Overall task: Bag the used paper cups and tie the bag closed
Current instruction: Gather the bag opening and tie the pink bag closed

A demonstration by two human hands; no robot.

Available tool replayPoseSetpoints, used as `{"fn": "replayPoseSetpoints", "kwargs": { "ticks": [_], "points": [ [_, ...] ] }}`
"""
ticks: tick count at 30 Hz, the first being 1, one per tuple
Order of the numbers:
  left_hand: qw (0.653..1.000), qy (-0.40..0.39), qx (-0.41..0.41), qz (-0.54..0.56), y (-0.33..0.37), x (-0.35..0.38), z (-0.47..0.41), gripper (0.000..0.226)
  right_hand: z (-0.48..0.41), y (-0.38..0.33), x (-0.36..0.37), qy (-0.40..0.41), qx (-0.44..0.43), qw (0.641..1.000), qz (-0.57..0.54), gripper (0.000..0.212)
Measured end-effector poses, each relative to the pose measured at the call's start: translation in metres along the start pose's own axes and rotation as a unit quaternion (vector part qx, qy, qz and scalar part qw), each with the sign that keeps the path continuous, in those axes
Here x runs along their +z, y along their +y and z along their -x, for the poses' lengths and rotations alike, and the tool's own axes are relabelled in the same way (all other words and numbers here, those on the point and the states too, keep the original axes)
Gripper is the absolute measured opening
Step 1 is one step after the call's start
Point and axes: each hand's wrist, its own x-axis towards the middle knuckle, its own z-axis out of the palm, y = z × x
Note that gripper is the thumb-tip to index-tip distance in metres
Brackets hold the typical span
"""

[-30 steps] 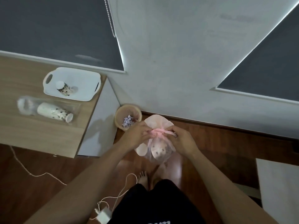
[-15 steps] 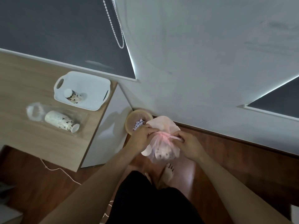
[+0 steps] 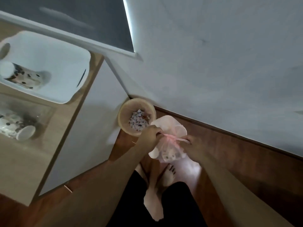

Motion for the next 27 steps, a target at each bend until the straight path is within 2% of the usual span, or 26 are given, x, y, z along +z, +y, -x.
{"fn": "replayPoseSetpoints", "kwargs": {
  "ticks": [2, 5, 7, 10, 12, 15, 20, 24, 27],
  "points": [
    [1.0, -0.007, -0.01, 0.0, -0.029, 0.023, -0.02, 0.035, -0.033, 0.023, 0.023, -0.001, 0.039, 0.999, -0.021, 0.012],
    [1.0, -0.022, -0.015, -0.013, -0.065, 0.053, -0.043, 0.032, -0.086, 0.067, 0.047, -0.016, 0.085, 0.995, -0.051, 0.033],
    [0.999, -0.03, -0.019, -0.029, -0.088, 0.072, -0.059, 0.032, -0.117, 0.089, 0.062, -0.018, 0.096, 0.994, -0.057, 0.038],
    [0.998, -0.048, -0.021, -0.047, -0.113, 0.097, -0.08, 0.031, -0.141, 0.092, 0.077, 0.012, 0.107, 0.994, -0.033, 0.028],
    [0.997, -0.058, -0.027, -0.042, -0.125, 0.111, -0.092, 0.027, -0.154, 0.093, 0.083, 0.015, 0.117, 0.993, 0.011, 0.017],
    [0.998, -0.048, -0.037, -0.024, -0.135, 0.125, -0.107, 0.025, -0.175, 0.102, 0.088, 0.023, 0.108, 0.991, 0.081, 0.012],
    [0.997, -0.041, -0.06, -0.013, -0.141, 0.132, -0.126, 0.032, -0.194, 0.107, 0.095, 0.064, 0.077, 0.993, 0.065, 0.017],
    [0.998, -0.041, -0.042, -0.008, -0.145, 0.121, -0.116, 0.04, -0.189, 0.1, 0.098, 0.042, 0.061, 0.996, 0.042, 0.035],
    [0.998, -0.039, -0.058, 0.003, -0.146, 0.107, -0.097, 0.047, -0.169, 0.091, 0.096, 0.033, 0.067, 0.997, 0.025, 0.035]
  ]
}}
